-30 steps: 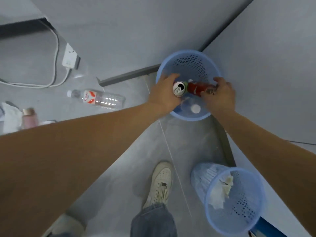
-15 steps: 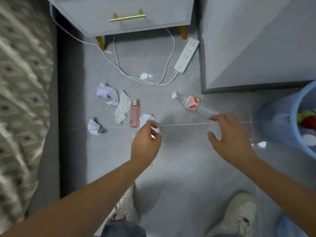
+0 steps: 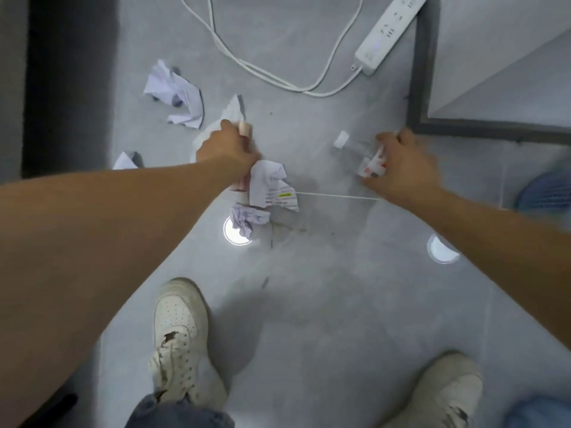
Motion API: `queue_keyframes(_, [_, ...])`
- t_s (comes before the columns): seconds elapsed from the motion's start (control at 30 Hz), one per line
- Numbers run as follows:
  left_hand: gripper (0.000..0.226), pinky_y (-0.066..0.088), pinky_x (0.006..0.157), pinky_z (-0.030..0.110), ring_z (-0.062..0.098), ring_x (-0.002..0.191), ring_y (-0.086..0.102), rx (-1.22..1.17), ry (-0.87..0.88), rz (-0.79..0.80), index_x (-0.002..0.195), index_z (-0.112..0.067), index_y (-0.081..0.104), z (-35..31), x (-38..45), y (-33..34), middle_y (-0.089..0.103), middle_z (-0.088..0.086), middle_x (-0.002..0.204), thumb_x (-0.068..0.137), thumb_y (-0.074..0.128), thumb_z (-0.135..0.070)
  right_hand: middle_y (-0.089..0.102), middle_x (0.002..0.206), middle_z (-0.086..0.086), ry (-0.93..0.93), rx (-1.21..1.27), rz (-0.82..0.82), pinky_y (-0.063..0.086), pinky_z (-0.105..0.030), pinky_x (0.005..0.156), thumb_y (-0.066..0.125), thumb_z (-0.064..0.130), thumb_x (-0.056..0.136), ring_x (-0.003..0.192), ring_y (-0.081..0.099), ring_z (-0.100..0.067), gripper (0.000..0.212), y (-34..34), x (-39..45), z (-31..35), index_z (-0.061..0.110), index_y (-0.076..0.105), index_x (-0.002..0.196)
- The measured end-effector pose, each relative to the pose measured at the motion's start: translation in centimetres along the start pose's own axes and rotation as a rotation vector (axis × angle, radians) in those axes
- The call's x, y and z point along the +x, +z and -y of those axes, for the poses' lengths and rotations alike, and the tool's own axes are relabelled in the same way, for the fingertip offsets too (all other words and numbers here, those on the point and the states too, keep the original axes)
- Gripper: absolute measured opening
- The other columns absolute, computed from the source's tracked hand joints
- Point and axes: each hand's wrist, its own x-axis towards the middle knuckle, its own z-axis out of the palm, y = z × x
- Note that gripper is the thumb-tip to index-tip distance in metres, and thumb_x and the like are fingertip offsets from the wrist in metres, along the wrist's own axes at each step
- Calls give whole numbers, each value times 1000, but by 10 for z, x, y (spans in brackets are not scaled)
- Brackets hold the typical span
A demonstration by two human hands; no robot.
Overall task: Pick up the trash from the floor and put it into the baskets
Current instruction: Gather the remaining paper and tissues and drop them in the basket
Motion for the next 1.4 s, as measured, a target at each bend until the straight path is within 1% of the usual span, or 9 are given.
queue_keyframes(0.27, [43, 40, 74, 44, 45, 94, 60, -216, 110, -153, 108, -14, 43, -35, -113, -48, 60, 14, 98, 91, 69, -43, 54, 120, 0, 184, 453, -122, 44, -35, 79, 83, 32, 71, 108, 55, -26, 66, -69, -161, -1, 20, 46, 124])
queue_keyframes(0.53, [31, 51, 63, 37, 12, 82, 63, -640, 545, 62, 102, -31, 50, -226, -314, -114, 63, -9, 87, 86, 77, -28, 68, 113, 16, 692, 1006, -633, 56, -16, 87, 91, 37, 73, 103, 67, 3, 60, -230, -297, -97, 39, 55, 121])
queue_keyframes(0.67, [32, 53, 66, 30, 9, 86, 63, -709, 740, 146, 103, -34, 60, -331, -348, -91, 66, -14, 100, 83, 82, -23, 71, 112, -2, 717, 1086, -859, 59, -23, 87, 91, 25, 75, 102, 72, -11, 56, -288, -299, -178, 13, 59, 120])
queue_keyframes(0.9, [34, 56, 80, 46, 19, 97, 63, -474, 894, 209, 109, -28, 54, -440, -331, 17, 61, -7, 115, 84, 73, -14, 67, 103, 13, 760, 1074, -848, 52, -10, 76, 94, 24, 68, 90, 65, 7, 57, -259, -244, -279, 26, 57, 112])
queue_keyframes(0.97, [35, 54, 77, 44, 27, 95, 63, -342, 910, 187, 114, -24, 53, -445, -319, 40, 57, 0, 120, 86, 69, -12, 65, 100, 11, 741, 1078, -830, 49, -6, 71, 94, 18, 65, 85, 64, 8, 59, -241, -232, -294, 23, 56, 111])
queue_keyframes(1.1, [53, 48, 70, 37, 29, 98, 63, -232, 882, 187, 133, -26, 47, -415, -317, 51, 52, 3, 128, 86, 69, -16, 66, 100, 6, 741, 1174, -684, 57, -27, 80, 92, 25, 63, 92, 67, -12, 58, -223, -226, -298, 17, 59, 110])
queue_keyframes(1.23, [51, 56, 84, 42, 21, 112, 61, -245, 916, 195, 138, -28, 46, -334, -350, 8, 52, -3, 131, 90, 62, -23, 61, 123, -4, 705, 946, -672, 44, -9, 84, 84, 47, 65, 107, 59, -15, 73, -221, -258, -270, 14, 61, 126])
queue_keyframes(1.3, [45, 56, 85, 38, 17, 114, 59, -256, 851, 168, 134, -29, 47, -281, -355, -21, 52, -7, 129, 91, 58, -25, 59, 123, -7, 633, 856, -631, 45, -19, 89, 78, 57, 74, 106, 59, -17, 67, -210, -280, -238, 19, 58, 125])
queue_keyframes(1.4, [38, 53, 83, 30, 11, 110, 58, -261, 691, 106, 128, -31, 50, -187, -342, -63, 54, -12, 123, 91, 56, -25, 56, 117, 0, 523, 855, -364, 42, -3, 87, 74, 48, 85, 101, 58, -9, 39, -184, -301, -154, 41, 55, 118])
